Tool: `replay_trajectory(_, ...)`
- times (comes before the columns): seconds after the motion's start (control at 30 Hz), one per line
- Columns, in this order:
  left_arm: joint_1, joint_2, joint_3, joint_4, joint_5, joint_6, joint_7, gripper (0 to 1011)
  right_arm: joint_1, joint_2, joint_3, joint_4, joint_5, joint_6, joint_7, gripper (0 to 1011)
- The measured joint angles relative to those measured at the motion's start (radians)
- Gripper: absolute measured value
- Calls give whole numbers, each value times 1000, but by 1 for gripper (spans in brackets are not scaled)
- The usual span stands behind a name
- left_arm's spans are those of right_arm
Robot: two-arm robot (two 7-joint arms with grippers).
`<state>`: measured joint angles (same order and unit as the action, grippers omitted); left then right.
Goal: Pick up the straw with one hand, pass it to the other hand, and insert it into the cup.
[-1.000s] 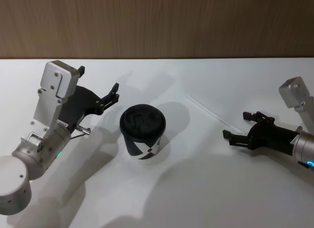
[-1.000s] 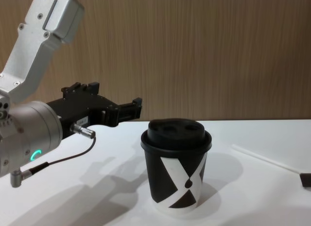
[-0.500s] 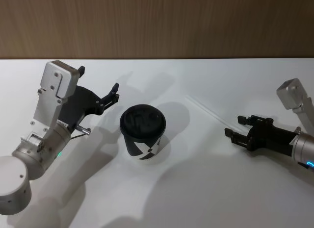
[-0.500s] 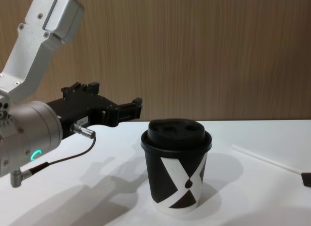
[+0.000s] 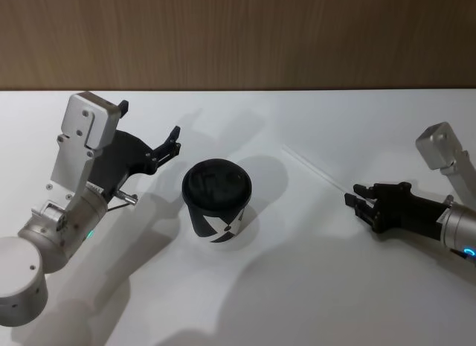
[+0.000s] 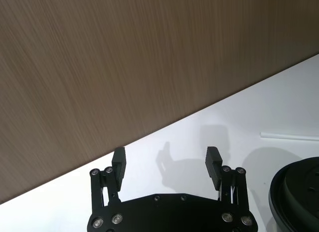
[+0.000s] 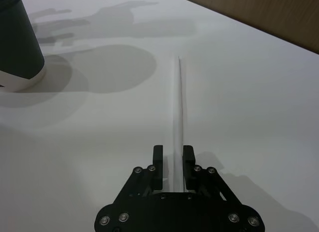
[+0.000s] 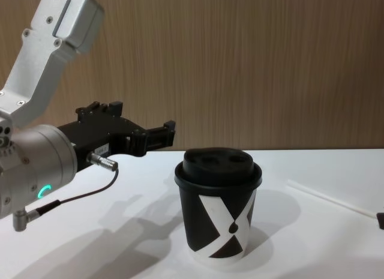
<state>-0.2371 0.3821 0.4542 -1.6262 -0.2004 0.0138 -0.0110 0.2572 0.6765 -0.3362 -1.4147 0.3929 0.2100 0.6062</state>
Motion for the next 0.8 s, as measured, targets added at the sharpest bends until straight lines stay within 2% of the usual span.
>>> replay_trajectory(0.43, 0, 0, 0, 0, 0, 0, 0, 1003, -8, 10, -15, -12, 14, 2, 7, 55)
replay_trajectory(0.67, 0, 0, 0, 0, 0, 0, 0, 1003, -19, 9, -12, -27, 26, -5, -1, 19)
replay_trajectory(0.8, 0, 0, 0, 0, 0, 0, 0, 1002, -26, 5, 4, -47, 41, -23, -16, 3)
